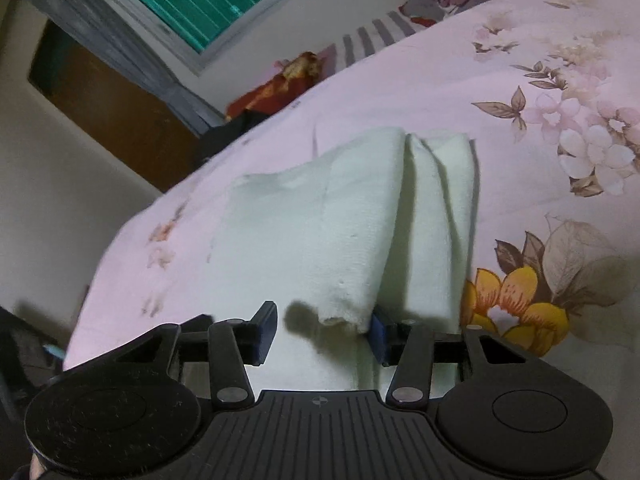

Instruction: Fold small clothes

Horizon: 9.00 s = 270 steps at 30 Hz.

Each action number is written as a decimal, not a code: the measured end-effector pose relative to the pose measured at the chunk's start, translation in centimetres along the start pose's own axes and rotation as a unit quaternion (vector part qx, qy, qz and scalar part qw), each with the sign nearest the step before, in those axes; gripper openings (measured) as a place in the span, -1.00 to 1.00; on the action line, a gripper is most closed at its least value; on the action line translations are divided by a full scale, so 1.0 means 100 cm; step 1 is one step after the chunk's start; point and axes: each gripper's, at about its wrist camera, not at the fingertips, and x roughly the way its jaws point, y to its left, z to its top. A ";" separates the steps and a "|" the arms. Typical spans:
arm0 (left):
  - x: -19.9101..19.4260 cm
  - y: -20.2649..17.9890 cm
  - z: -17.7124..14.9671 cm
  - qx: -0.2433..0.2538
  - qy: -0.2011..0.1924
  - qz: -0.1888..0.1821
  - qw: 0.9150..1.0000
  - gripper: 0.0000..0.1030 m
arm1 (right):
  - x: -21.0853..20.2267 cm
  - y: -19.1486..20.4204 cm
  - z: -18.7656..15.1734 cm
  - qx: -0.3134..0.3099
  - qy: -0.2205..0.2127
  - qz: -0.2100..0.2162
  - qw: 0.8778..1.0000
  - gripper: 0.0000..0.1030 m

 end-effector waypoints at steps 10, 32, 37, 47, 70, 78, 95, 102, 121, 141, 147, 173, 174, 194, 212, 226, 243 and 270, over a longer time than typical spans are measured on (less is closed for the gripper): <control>0.005 -0.008 0.020 0.043 0.016 -0.005 0.999 -0.36 | 0.012 0.014 -0.004 -0.026 0.008 -0.028 0.999 -0.69; -0.003 -0.045 0.039 0.096 -0.003 -0.040 0.995 -0.39 | -0.034 -0.008 -0.001 -0.044 -0.011 -0.049 0.998 -0.42; 0.022 -0.054 0.072 0.119 -0.027 -0.070 0.990 -0.43 | -0.054 0.008 0.025 -0.106 -0.095 -0.098 0.985 -0.16; 0.099 -0.043 0.067 0.128 0.001 -0.095 0.987 -0.45 | 0.035 -0.004 0.049 -0.158 -0.023 -0.157 0.975 -0.76; 0.045 -0.058 0.041 0.165 0.008 -0.067 0.984 -0.52 | 0.025 0.025 0.016 -0.209 -0.036 -0.211 0.954 -0.75; -0.003 -0.051 0.013 0.177 -0.010 -0.078 0.981 -0.53 | -0.017 0.042 0.005 -0.205 -0.061 -0.208 0.954 -0.75; -0.039 -0.031 -0.054 0.153 0.034 -0.104 0.982 -0.59 | -0.038 0.069 -0.064 -0.239 -0.015 -0.173 0.955 -0.75; -0.047 -0.032 -0.084 0.162 0.051 -0.114 0.979 -0.59 | -0.037 0.064 -0.123 -0.278 0.013 -0.263 0.924 -0.75; 0.001 -0.005 -0.002 0.068 0.032 -0.079 0.994 0.21 | -0.050 0.051 -0.039 -0.116 -0.095 -0.198 0.969 0.25; 0.013 -0.005 0.014 0.027 0.044 -0.067 0.996 0.46 | -0.033 -0.020 -0.011 -0.039 -0.034 -0.108 0.993 0.29; 0.032 0.000 0.009 -0.003 0.082 -0.104 0.991 0.24 | -0.027 -0.067 0.000 0.088 0.003 0.000 0.996 -0.04; 0.044 -0.060 0.027 0.094 0.045 -0.031 0.994 -0.34 | -0.005 -0.027 0.009 -0.058 0.015 -0.018 0.998 -0.42; 0.042 -0.061 0.026 0.097 0.043 -0.031 0.994 -0.34 | -0.008 -0.026 0.008 -0.057 0.012 -0.018 0.998 -0.43; -0.026 -0.003 0.042 0.118 0.020 -0.066 0.991 -0.35 | -0.016 0.064 -0.002 -0.096 -0.030 -0.049 0.994 -0.44; -0.132 0.223 0.083 0.070 0.007 -0.034 0.997 -1.00 | 0.121 0.234 -0.081 -0.110 0.017 0.005 0.994 -0.44; -0.057 0.253 0.037 -0.111 0.055 -0.185 0.975 0.21 | 0.151 0.185 -0.069 -0.011 0.039 0.001 0.999 -0.43; -0.052 0.249 0.068 0.011 0.120 -0.106 0.987 0.01 | 0.155 0.227 -0.087 -0.048 0.031 0.013 0.998 -0.45; -0.091 0.220 0.091 0.163 -0.030 -0.085 0.982 -0.52 | 0.198 0.260 -0.079 -0.234 -0.005 -0.150 0.961 -0.42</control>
